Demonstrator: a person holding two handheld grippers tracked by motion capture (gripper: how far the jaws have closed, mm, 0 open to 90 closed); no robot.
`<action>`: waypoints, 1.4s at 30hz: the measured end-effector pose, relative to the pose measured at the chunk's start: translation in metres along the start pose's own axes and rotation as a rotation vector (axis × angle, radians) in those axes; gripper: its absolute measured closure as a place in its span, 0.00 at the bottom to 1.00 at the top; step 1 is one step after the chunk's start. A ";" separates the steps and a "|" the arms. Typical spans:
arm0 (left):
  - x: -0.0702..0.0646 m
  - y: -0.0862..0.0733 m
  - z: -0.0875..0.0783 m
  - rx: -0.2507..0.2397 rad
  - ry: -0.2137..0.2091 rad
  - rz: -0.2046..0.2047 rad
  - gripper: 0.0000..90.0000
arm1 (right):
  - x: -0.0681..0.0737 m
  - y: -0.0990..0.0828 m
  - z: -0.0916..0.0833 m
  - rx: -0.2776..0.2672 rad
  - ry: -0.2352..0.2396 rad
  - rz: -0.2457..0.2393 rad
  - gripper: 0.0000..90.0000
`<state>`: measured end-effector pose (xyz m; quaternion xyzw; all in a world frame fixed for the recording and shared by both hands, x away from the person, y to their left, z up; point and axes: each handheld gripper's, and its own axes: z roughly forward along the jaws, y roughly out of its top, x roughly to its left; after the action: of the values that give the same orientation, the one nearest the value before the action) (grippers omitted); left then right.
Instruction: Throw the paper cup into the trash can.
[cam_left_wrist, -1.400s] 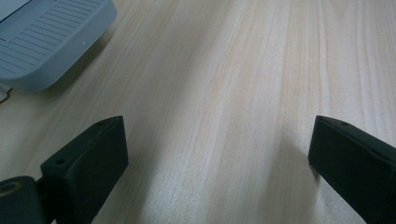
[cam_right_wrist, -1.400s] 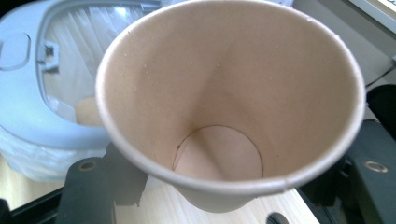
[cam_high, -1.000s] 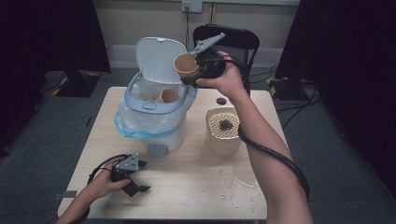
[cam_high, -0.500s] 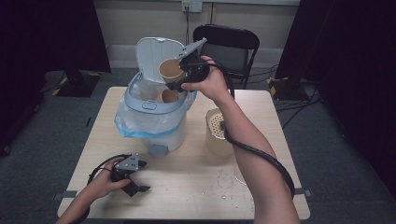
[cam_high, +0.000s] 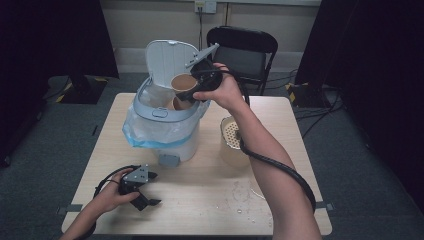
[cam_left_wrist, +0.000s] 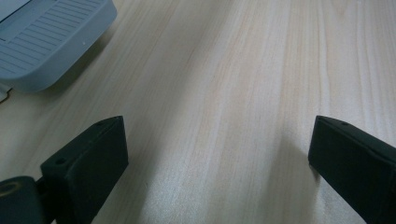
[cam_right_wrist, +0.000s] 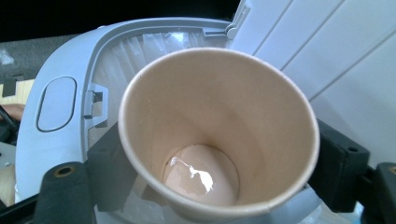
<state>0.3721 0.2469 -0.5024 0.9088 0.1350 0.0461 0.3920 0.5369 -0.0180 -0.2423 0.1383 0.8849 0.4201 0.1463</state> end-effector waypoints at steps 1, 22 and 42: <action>0.000 0.000 0.000 0.002 0.000 0.001 0.05 | -0.001 -0.001 0.000 -0.003 0.004 0.006 0.22; 0.000 0.000 0.000 0.002 0.000 0.001 0.05 | -0.011 -0.014 -0.012 0.024 -0.026 0.037 0.21; 0.000 0.000 0.000 0.003 -0.001 0.002 0.04 | -0.035 -0.017 -0.006 0.036 -0.071 0.064 0.26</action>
<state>0.3722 0.2469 -0.5022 0.9095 0.1340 0.0459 0.3908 0.5649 -0.0458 -0.2467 0.1838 0.8818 0.4033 0.1614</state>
